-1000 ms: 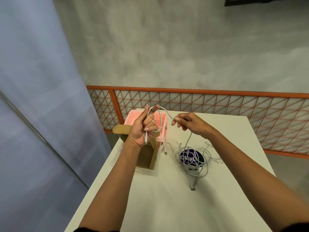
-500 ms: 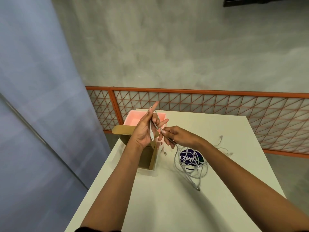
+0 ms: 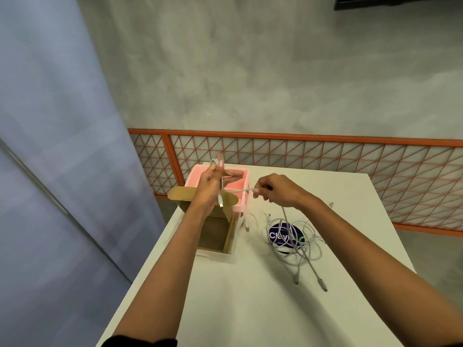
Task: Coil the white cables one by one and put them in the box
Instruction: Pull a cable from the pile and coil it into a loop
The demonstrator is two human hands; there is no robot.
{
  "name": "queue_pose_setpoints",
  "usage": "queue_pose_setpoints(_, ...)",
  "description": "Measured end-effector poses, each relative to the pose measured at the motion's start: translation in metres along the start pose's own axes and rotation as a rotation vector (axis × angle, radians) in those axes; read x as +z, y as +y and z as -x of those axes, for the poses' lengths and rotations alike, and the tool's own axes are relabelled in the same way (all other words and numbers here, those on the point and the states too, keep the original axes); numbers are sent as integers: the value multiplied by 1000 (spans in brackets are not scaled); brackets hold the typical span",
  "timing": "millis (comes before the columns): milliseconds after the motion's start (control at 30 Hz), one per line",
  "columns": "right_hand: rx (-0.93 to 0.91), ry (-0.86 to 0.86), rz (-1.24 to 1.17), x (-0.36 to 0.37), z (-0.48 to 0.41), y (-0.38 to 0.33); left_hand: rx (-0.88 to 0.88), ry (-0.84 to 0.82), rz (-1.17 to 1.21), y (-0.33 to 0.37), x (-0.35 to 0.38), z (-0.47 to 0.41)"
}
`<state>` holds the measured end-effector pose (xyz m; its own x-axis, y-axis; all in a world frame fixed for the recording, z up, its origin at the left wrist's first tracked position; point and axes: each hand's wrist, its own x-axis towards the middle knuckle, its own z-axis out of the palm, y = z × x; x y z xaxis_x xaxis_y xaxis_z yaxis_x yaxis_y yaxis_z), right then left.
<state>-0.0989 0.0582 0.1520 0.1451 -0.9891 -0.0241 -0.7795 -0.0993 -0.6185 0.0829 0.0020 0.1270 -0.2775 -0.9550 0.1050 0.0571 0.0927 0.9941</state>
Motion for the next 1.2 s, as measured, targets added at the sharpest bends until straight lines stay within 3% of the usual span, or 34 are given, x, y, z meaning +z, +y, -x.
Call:
queue_pose_setpoints(133, -72, 171, -24, 1, -3, -4, -104, -78, -247, 1, 6, 7)
queue_pose_setpoints(267, -97, 255, -127, -2, -3, -10, -182, -276, -250, -3, 7, 10)
queue_pose_setpoints(367, -128, 274, -155, -5, -4, -9, -241, -337, -252, -1, 10, 11)
queue_pose_setpoints(733, -139, 206, -587, -7, -7, -10, -364, -718, 634, 6, 16, 21)
queue_pose_setpoints(900, -120, 131, -609, -8, 1, -18, -442, -837, 865, -2, 17, 22)
queue_pose_setpoints(1200, -46, -59, -596, -2, 5, -11, -409, -755, 960, -8, 12, 24)
